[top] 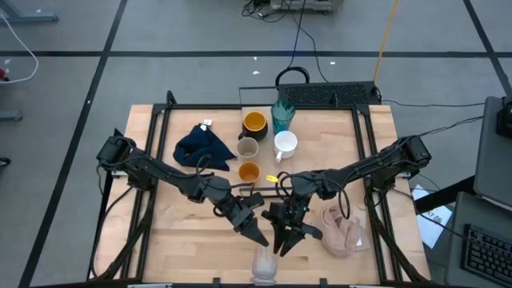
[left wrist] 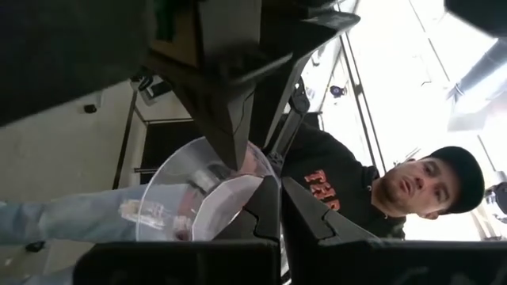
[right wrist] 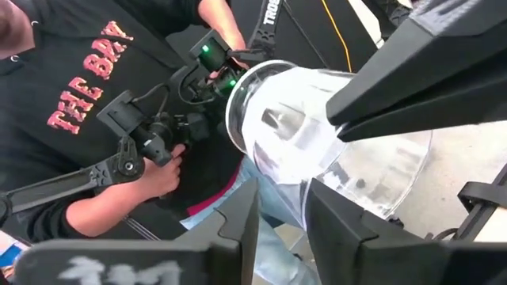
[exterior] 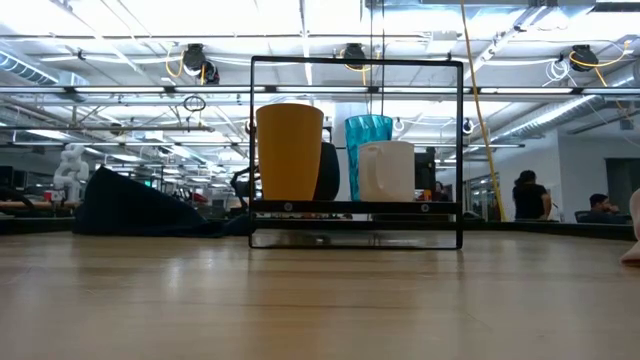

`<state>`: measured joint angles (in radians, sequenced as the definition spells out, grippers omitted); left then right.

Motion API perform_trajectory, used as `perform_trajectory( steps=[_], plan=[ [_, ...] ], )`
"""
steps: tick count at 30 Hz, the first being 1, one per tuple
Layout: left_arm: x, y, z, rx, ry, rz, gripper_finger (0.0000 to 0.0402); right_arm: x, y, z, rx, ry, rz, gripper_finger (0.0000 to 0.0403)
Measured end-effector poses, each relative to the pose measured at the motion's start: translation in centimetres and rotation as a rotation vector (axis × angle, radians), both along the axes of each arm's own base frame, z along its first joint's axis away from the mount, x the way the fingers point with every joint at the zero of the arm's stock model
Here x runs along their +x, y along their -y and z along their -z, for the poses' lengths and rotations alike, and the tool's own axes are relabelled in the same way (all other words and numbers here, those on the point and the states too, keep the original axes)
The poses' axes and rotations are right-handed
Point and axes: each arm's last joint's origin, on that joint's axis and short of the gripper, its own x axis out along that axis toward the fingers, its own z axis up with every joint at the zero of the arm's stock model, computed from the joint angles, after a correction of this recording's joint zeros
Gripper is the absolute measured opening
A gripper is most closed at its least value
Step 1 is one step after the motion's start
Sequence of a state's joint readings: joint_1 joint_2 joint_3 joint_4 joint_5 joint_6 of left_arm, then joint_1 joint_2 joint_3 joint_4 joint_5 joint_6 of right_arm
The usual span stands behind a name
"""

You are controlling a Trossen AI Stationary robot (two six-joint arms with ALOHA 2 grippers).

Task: Stack small to large cups/mugs on shelf
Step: Put the transparent mug on the shelf

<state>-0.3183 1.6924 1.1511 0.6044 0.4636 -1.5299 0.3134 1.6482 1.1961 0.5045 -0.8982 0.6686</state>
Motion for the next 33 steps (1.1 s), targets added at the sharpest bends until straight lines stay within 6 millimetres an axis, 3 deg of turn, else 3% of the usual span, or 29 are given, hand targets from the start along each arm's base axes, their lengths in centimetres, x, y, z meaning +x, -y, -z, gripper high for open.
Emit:
perform_trajectory(
  steps=[7, 17, 22, 27, 33],
  plan=[
    [0.0, 0.0, 0.0, -0.008, -0.006, -0.004, 0.0000, 0.0, 0.0, 0.0, -0.012, 0.027, 0.005, 0.0012],
    [-0.1, 0.2, -0.5, -0.018, 0.052, -0.008, 0.0000, -0.7, -0.3, -0.7, -0.016, 0.056, -0.023, 0.0001],
    [-0.2, -0.4, -1.3, -0.038, 0.089, -0.020, 0.0015, -1.8, 0.1, -0.9, -0.084, -0.014, -0.006, 0.0001],
    [-0.6, -0.8, -2.5, 0.005, 0.243, -0.038, 0.0023, -3.9, 1.9, -2.1, -0.219, -0.035, 0.134, 0.0000],
    [-1.5, -1.5, -4.2, 0.120, 0.407, -0.072, 0.0003, -6.6, 4.9, -4.3, -0.304, -0.064, 0.308, 0.0000]
  ],
)
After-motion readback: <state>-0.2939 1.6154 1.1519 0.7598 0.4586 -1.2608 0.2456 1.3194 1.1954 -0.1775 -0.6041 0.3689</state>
